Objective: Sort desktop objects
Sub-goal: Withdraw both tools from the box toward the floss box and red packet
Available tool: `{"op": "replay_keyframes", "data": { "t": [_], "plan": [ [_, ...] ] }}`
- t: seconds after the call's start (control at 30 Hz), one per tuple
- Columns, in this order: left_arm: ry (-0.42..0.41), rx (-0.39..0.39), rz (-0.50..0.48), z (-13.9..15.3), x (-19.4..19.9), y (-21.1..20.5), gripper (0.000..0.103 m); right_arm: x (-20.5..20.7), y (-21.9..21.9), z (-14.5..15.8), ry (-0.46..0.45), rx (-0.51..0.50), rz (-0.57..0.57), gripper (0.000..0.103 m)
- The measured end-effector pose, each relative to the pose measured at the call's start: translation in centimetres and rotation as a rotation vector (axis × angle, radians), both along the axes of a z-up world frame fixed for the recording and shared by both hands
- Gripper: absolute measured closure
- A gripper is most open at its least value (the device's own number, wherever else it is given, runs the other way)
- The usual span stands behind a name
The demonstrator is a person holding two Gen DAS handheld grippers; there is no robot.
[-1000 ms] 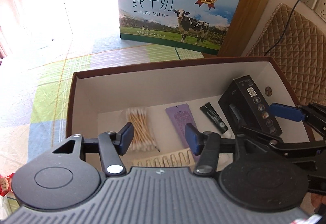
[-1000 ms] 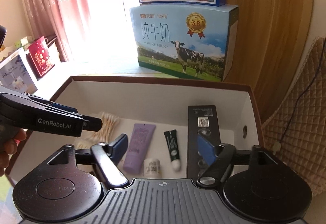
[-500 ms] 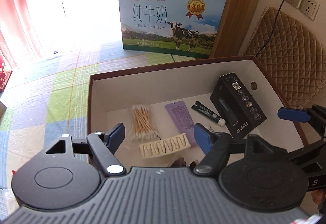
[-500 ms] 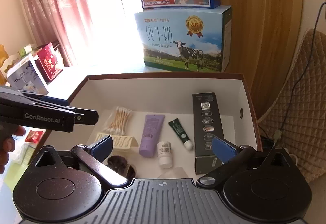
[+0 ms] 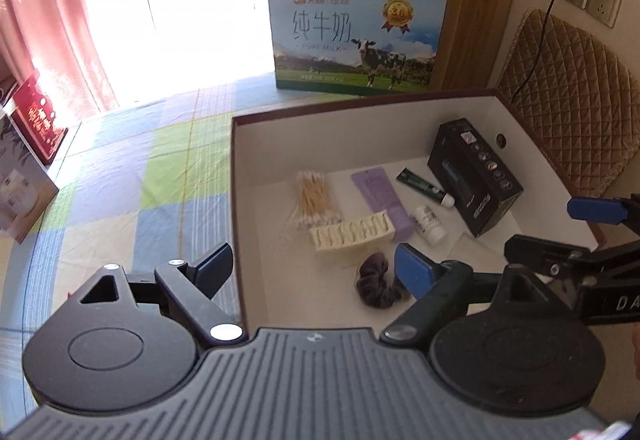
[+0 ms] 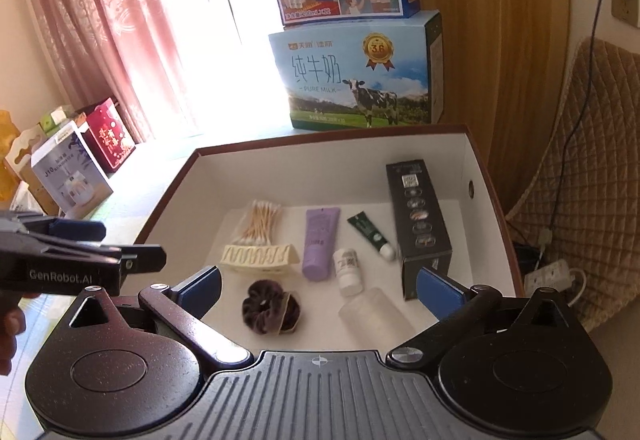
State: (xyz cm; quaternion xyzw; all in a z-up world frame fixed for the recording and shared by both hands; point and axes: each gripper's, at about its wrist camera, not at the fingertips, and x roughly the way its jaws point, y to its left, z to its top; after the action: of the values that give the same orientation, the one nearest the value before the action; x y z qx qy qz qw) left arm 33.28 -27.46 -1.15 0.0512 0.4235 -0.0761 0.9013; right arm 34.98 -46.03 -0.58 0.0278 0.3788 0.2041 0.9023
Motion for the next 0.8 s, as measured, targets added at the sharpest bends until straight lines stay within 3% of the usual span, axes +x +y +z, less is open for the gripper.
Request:
{"op": "replay_keyframes", "data": {
  "t": [0.8],
  "plan": [
    [0.052, -0.017, 0.069, -0.5, -8.5, 7.1, 0.017, -8.0, 4.9, 0.2, 0.03, 0.001, 0.042, 0.002]
  ]
}}
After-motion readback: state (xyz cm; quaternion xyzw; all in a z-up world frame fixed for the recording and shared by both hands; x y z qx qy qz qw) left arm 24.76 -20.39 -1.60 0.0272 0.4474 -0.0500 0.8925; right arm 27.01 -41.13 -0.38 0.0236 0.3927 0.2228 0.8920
